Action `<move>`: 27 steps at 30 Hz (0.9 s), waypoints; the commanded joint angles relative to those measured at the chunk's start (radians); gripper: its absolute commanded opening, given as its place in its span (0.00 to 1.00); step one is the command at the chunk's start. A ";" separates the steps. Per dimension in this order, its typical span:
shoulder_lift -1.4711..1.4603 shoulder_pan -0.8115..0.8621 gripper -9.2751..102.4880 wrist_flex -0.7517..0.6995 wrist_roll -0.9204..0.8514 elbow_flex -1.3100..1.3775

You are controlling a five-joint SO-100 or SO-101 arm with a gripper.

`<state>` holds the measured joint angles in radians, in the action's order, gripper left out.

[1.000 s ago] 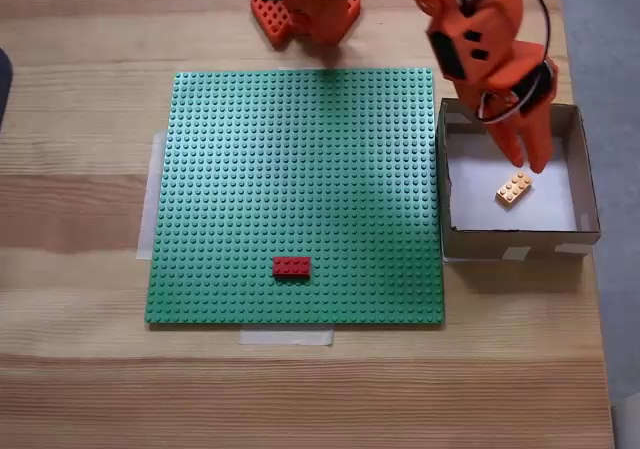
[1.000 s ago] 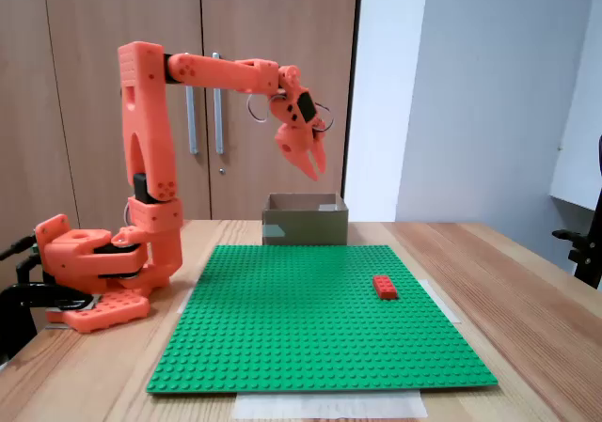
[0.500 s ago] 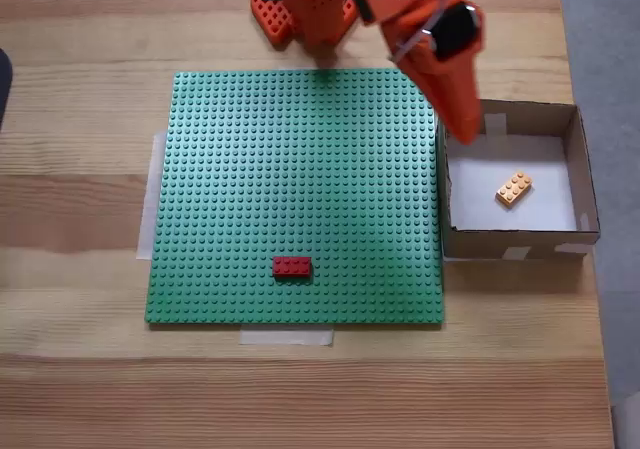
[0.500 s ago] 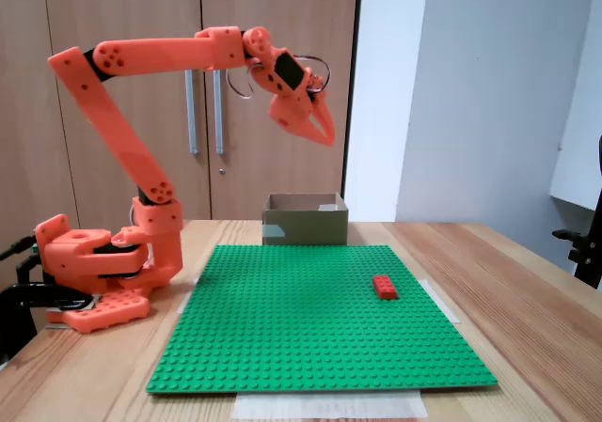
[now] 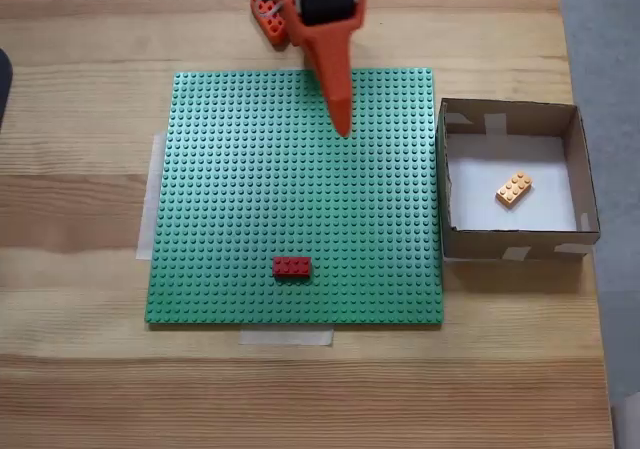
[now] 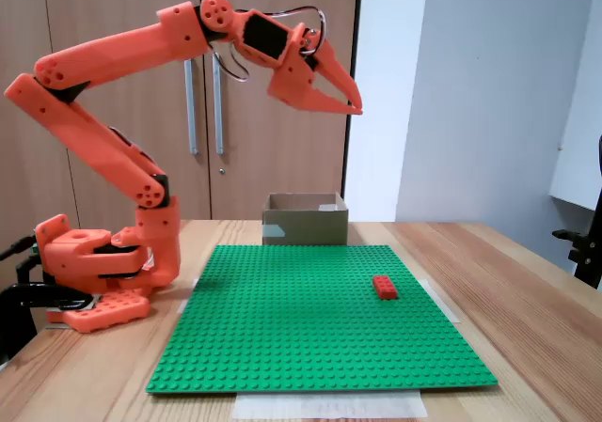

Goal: Pick the yellow lego block and put it in the box.

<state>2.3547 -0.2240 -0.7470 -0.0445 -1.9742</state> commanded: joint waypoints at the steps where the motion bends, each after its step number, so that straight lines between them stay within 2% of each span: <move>1: 0.046 0.061 0.07 0.021 0.014 -0.005; 19: 0.267 0.126 0.07 0.110 0.043 -0.245; 27: 0.425 0.158 0.07 0.181 0.021 -0.460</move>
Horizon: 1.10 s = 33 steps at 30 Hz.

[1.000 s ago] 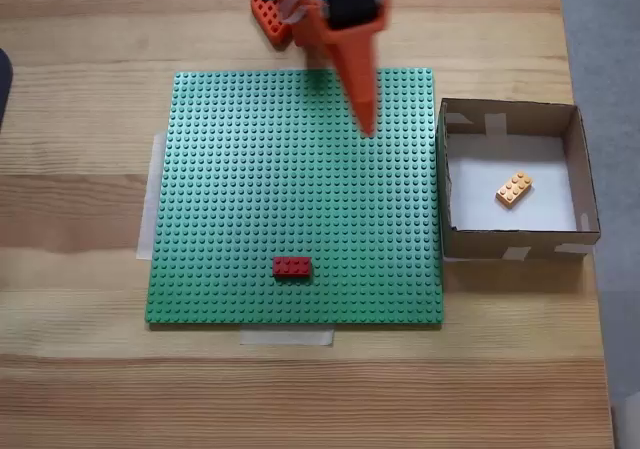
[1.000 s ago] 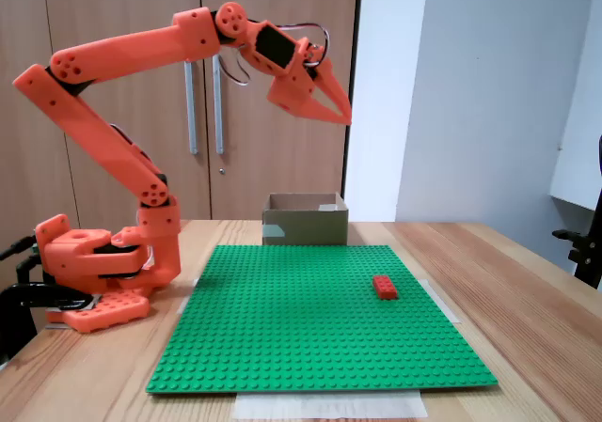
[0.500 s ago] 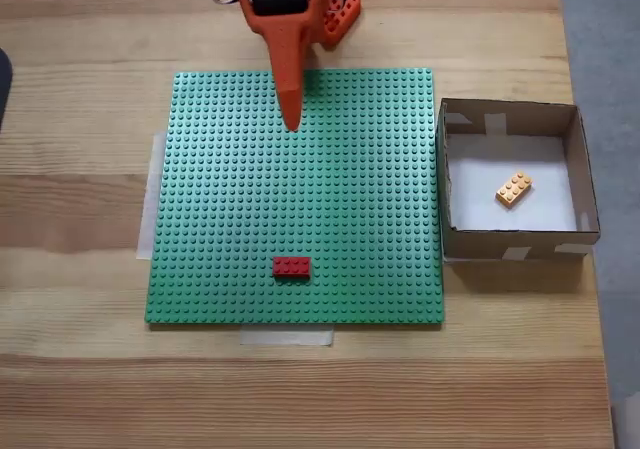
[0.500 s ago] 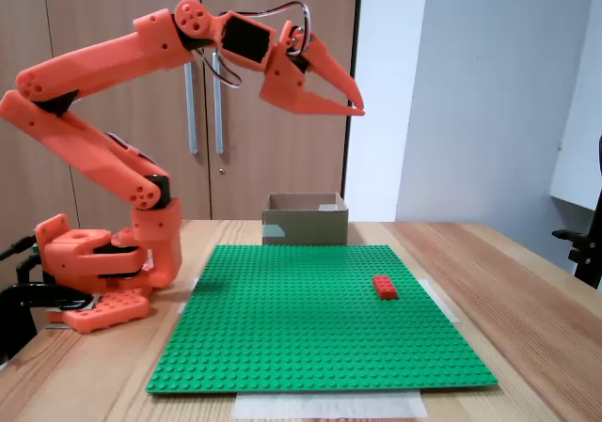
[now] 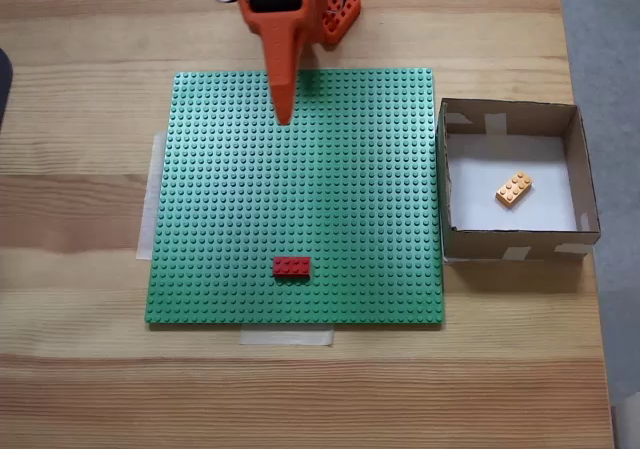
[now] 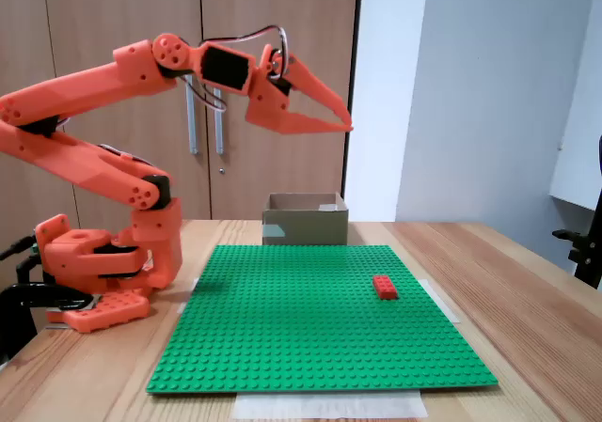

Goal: Pick the yellow lego block and put it in the box.

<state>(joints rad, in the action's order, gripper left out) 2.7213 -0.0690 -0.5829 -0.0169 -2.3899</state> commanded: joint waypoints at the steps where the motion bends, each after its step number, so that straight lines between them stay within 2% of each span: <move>1: 0.069 0.005 0.07 0.018 -0.005 -0.061; 15: 0.298 0.034 0.07 0.169 -0.005 -0.431; 22: 0.434 0.054 0.07 0.158 0.006 -0.606; 33: 0.506 0.054 0.07 0.117 0.023 -0.726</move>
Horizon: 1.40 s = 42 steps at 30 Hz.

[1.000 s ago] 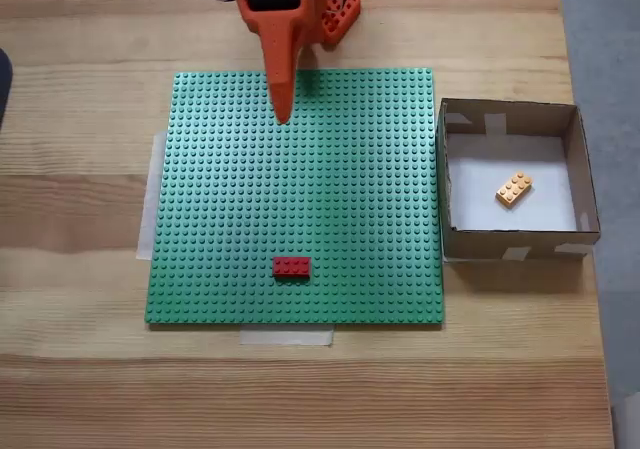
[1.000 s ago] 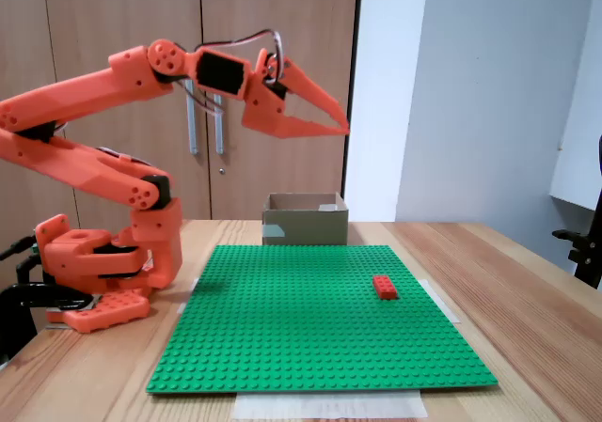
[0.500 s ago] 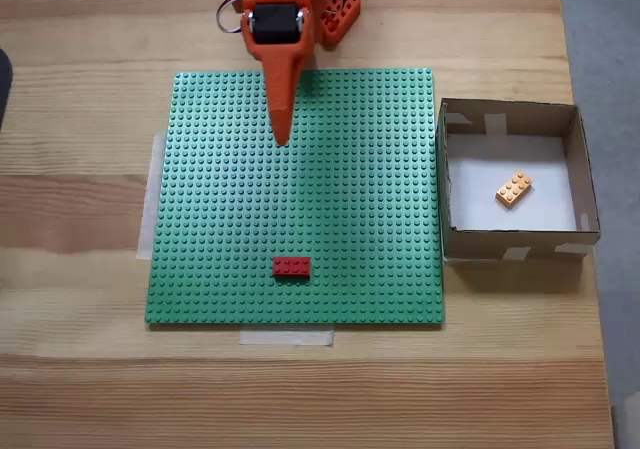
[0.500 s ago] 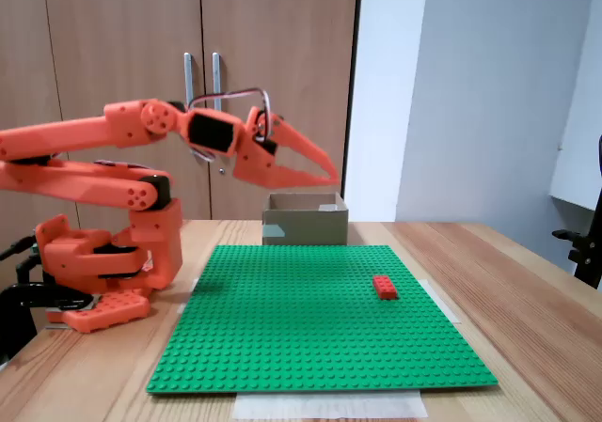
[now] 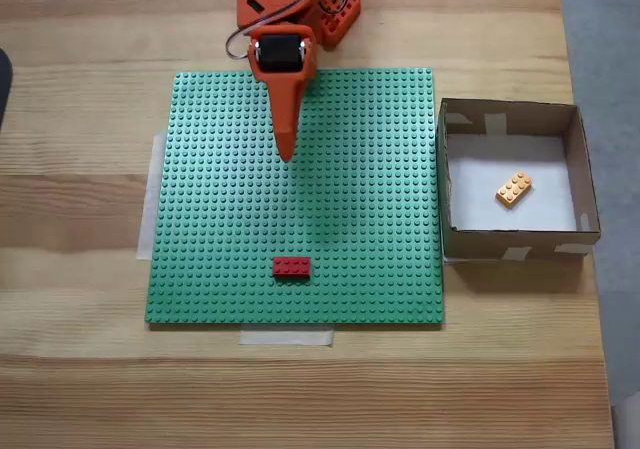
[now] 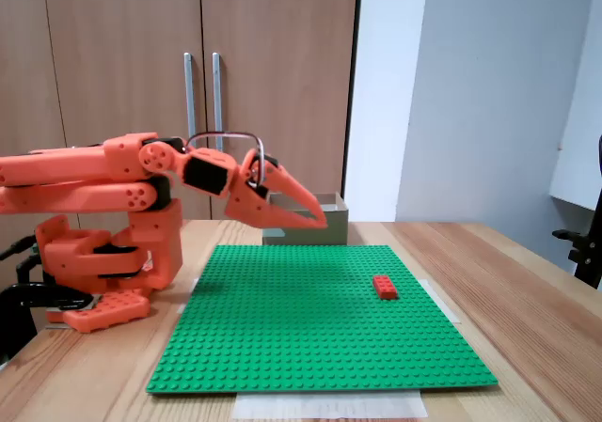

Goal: Pick the yellow lego block and put it in the box.

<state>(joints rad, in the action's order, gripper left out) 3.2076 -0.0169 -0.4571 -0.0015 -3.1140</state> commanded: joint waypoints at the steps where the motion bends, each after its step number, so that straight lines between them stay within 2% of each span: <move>1: 0.026 0.002 0.07 -0.012 0.005 -0.012; 29: 0.055 0.002 0.07 -0.268 -0.041 -0.071; 42: 0.057 0.003 0.07 -0.310 -0.035 -0.074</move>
